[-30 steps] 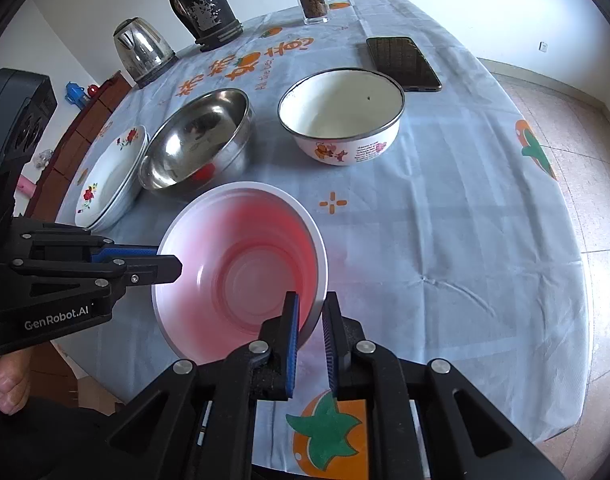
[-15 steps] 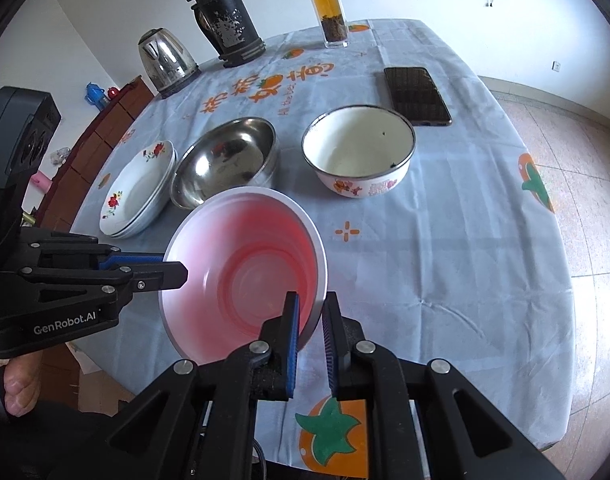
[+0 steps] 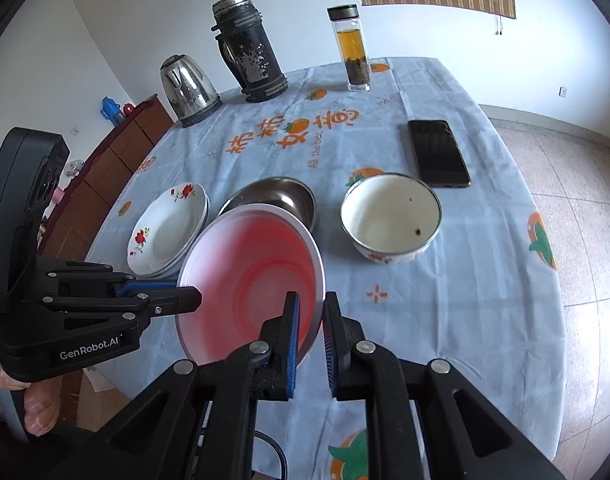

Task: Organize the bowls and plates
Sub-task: 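Lift the pink bowl with both tools and carry it over the steel bowl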

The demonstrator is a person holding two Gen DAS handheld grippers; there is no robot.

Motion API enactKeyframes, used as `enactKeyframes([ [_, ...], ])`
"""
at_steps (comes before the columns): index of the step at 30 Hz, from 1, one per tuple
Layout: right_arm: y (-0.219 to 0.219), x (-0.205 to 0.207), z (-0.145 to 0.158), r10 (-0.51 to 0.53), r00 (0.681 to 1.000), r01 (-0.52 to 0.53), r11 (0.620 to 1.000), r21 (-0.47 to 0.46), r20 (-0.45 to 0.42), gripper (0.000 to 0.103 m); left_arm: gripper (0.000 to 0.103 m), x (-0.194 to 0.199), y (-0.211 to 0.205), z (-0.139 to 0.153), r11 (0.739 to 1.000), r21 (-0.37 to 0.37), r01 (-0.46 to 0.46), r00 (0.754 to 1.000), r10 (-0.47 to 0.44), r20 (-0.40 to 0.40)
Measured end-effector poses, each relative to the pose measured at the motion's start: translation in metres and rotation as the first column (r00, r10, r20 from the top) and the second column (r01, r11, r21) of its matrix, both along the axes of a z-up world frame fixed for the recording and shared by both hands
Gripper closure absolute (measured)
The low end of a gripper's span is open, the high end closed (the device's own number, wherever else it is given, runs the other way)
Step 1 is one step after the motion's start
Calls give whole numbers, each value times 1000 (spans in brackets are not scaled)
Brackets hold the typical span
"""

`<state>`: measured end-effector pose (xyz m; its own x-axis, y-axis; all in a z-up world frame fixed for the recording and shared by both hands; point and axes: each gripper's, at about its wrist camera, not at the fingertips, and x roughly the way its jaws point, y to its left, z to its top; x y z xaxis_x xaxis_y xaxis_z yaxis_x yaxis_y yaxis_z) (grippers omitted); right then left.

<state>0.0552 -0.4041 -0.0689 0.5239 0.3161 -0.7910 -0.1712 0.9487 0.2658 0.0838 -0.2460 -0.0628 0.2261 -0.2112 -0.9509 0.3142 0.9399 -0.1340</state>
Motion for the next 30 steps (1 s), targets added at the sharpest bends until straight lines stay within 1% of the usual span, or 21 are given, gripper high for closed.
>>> enactKeyframes([
  [6, 12, 17, 5, -13, 1000, 13, 1000, -23, 12, 91, 96, 19, 10, 9, 1000, -16, 12, 1000, -12, 20],
  [11, 17, 31, 5, -29, 1000, 29, 999, -27, 6, 90, 96, 33, 17, 12, 1000, -21, 22, 1000, -21, 23],
  [21, 36, 60, 3, -27, 1000, 27, 999, -35, -2, 90, 96, 58, 33, 8, 1000, -3, 20, 1000, -20, 16],
  [30, 48, 79, -3, -22, 999, 21, 999, -41, -27, 90, 96, 74, 40, 0, 1000, 16, 25, 1000, -25, -1],
])
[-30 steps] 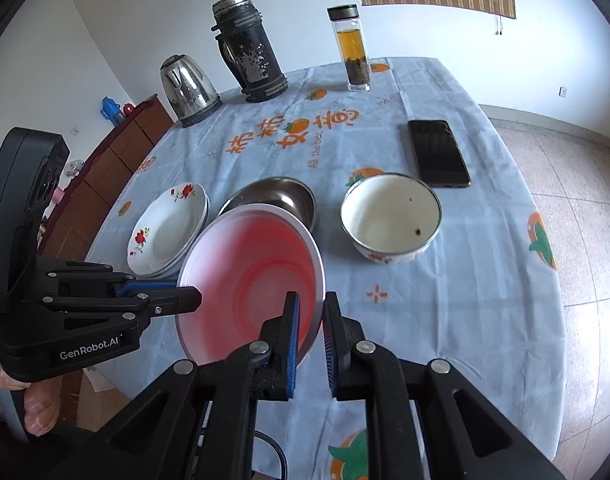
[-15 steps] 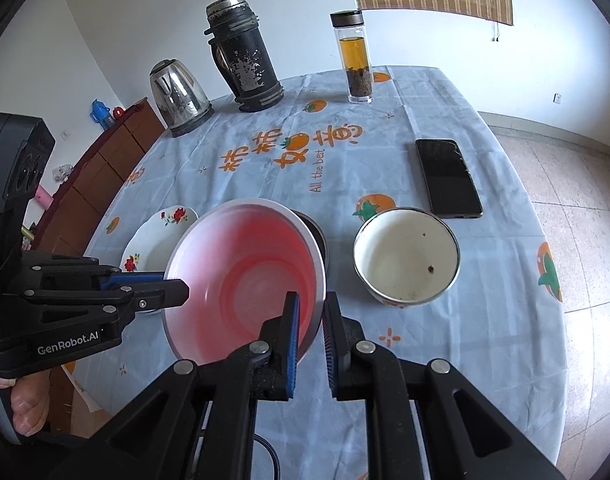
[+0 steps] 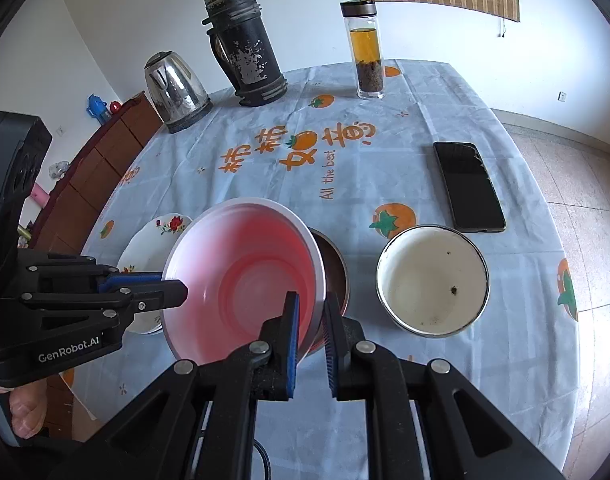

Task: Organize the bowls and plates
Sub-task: 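Lift the pink bowl with both tools and carry it over the steel bowl, then lower the pink bowl into the steel bowl with both tools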

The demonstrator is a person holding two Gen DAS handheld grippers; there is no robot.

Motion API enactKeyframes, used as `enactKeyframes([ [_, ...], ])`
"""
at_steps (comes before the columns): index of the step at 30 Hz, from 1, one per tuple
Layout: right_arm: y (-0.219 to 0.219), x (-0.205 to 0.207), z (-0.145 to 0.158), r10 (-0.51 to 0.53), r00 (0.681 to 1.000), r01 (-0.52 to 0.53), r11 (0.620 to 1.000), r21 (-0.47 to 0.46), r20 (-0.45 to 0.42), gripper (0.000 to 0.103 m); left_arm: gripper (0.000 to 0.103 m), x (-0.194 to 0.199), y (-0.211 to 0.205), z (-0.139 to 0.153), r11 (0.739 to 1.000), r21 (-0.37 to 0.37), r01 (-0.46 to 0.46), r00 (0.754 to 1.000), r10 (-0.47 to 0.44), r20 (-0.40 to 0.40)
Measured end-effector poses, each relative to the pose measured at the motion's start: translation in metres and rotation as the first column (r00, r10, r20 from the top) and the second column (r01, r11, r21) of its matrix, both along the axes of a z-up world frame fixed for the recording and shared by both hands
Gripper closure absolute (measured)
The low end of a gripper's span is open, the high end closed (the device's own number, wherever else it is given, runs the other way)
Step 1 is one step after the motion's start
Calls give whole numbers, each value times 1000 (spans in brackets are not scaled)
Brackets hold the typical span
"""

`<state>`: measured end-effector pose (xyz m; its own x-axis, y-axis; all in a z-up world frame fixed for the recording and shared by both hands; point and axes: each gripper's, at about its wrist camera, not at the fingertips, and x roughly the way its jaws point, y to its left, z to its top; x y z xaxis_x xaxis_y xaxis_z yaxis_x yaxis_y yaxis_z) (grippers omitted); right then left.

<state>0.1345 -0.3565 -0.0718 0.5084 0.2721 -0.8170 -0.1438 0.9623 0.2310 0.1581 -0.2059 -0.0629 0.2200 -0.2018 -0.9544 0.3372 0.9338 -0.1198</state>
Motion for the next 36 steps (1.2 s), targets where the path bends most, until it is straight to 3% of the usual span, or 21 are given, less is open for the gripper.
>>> enactKeyframes([
  [36, 5, 33, -26, 10, 996, -12, 1000, -25, -87, 90, 95, 30, 6, -33, 1000, -14, -24, 993, 23, -113],
])
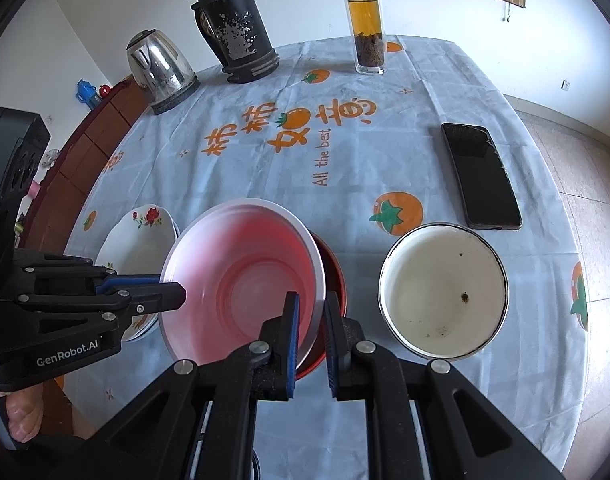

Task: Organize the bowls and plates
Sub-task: 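Lower the pink bowl into the steel bowl with both tools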

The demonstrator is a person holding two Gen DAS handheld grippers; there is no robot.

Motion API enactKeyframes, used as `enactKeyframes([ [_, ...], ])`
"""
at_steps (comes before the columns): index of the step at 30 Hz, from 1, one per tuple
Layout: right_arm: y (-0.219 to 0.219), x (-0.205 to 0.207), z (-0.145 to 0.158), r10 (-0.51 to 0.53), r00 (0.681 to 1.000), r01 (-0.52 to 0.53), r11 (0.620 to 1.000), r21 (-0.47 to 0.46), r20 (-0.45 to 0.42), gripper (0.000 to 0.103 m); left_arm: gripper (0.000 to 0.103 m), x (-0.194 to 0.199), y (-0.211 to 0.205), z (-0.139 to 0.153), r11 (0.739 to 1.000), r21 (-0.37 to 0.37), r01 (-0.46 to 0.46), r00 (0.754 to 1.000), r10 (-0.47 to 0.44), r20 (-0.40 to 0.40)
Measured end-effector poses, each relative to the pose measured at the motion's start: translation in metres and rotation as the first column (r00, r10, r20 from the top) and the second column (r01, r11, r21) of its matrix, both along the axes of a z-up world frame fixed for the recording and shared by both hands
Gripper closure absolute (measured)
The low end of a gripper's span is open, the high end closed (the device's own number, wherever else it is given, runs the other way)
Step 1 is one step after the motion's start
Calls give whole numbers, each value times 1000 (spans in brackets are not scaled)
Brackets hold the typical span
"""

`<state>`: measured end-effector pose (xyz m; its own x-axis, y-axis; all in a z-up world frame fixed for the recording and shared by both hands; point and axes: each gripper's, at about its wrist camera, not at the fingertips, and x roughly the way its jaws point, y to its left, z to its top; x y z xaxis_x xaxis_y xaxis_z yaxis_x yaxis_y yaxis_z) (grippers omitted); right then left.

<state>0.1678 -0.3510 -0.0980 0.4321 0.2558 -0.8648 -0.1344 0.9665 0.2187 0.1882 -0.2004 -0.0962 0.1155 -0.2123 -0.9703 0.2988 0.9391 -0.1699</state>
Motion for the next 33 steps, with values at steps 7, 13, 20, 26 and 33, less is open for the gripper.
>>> enactKeyframes([
  [7, 1, 3, -1, 4, 1000, -4, 1000, -8, -7, 90, 95, 0, 0, -3, 1000, -4, -5, 1000, 5, -13],
  [13, 2, 8, -5, 8, 1000, -9, 1000, -18, -16, 90, 95, 1, 0, -4, 1000, -6, -6, 1000, 6, -21],
  [20, 2, 11, -9, 11, 999, -12, 1000, -28, -30, 90, 95, 3, -1, -8, 1000, -7, -5, 999, 5, -32],
  [26, 2, 13, -11, 9, 999, -11, 999, -32, -38, 90, 94, 3, -2, -10, 1000, -9, 0, 999, 0, -40],
  [33, 3, 13, -13, 11, 999, -13, 999, -40, -44, 90, 94, 4, -1, -15, 1000, -12, -6, 998, 5, -56],
])
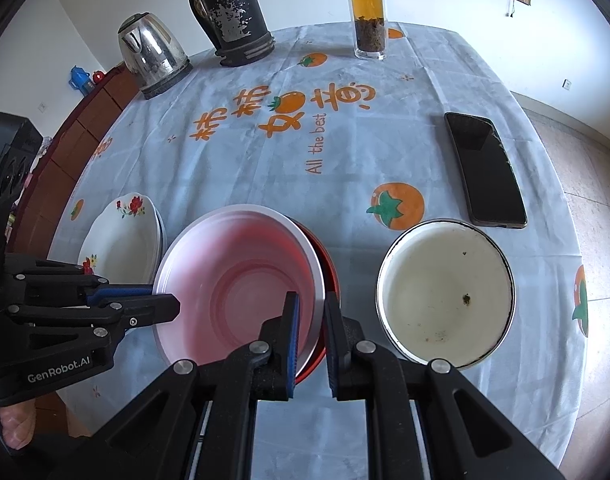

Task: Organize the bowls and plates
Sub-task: 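Lower the pink bowl into the steel bowl with both tools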

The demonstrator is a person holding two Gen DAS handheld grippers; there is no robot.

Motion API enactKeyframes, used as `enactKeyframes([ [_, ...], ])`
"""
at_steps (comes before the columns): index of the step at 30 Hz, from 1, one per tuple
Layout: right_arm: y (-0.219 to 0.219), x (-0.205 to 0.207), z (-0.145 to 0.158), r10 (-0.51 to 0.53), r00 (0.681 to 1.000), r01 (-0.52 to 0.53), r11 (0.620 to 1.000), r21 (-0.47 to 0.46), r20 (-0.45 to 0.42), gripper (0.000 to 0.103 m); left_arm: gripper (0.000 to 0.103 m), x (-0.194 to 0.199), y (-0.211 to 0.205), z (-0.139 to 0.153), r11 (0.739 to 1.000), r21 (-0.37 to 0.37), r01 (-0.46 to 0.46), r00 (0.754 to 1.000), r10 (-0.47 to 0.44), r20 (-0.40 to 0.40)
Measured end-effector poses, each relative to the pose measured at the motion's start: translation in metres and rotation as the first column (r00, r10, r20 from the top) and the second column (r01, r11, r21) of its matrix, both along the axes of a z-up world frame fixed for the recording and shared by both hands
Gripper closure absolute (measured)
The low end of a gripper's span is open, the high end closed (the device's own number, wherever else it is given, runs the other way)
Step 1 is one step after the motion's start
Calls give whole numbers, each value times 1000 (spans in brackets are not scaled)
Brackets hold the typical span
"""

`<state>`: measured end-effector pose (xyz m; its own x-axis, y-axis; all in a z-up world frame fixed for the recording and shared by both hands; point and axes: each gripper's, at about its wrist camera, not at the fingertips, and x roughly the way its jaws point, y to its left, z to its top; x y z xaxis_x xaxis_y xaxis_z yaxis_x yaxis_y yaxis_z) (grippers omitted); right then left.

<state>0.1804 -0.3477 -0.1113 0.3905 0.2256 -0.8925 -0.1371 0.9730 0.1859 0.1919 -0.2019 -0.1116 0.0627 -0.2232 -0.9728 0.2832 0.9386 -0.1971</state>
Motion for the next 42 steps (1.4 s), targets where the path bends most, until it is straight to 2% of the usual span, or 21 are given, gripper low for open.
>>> enactKeyframes([
  [42, 4, 2, -13, 11, 1000, -11, 1000, -8, -25, 90, 94, 2, 4, -3, 1000, 6, -15, 1000, 15, -8],
])
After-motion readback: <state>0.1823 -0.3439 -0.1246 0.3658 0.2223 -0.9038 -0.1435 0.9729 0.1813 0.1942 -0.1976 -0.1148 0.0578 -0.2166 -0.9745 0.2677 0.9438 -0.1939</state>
